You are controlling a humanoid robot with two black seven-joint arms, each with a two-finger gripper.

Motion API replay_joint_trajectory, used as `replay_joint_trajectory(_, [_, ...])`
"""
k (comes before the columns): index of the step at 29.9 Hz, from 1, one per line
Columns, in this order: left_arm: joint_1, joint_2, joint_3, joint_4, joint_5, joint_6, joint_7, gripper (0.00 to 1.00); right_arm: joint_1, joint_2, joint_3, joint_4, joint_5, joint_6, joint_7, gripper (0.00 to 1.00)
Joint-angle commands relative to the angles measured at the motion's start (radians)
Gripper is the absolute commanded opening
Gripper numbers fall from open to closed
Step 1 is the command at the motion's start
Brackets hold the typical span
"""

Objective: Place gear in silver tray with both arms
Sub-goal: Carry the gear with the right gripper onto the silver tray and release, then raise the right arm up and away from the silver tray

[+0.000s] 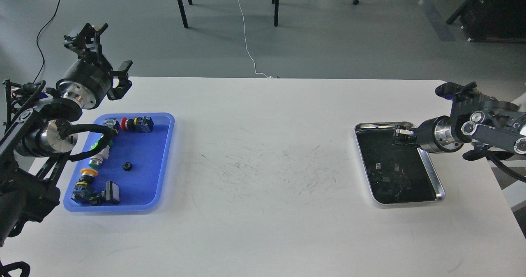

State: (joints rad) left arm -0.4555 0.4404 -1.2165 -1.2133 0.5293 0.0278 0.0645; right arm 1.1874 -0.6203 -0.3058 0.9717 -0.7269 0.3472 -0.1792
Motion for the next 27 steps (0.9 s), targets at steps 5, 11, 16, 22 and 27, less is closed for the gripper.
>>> replay_joint_trajectory(5, [0.0,0.0,-0.001,0.0,0.0,0.0,0.0,0.98,-0.025,0.062,0.004,-0.019,0.001,-0.033,0.0,0.02])
replay_joint_trajectory(11, [0.0,0.003,-0.001,0.0,-0.002,0.0,0.0,0.98,-0.029,0.076,0.004,-0.019,0.001,-0.031,0.0,0.24])
replay_joint_trajectory(16, [0.0,0.009,-0.001,0.0,0.0,0.0,0.0,0.98,-0.022,0.07,0.005,-0.018,0.007,-0.024,0.0,0.77])
replay_joint_trajectory(22, [-0.002,0.017,-0.001,0.0,0.0,0.0,0.0,0.98,-0.014,0.056,0.062,-0.014,0.015,-0.02,0.0,0.94])
replay_joint_trajectory(27, [0.0,0.04,-0.001,0.0,0.0,0.003,0.0,0.98,-0.014,0.027,0.224,-0.014,0.017,-0.017,-0.002,0.95])
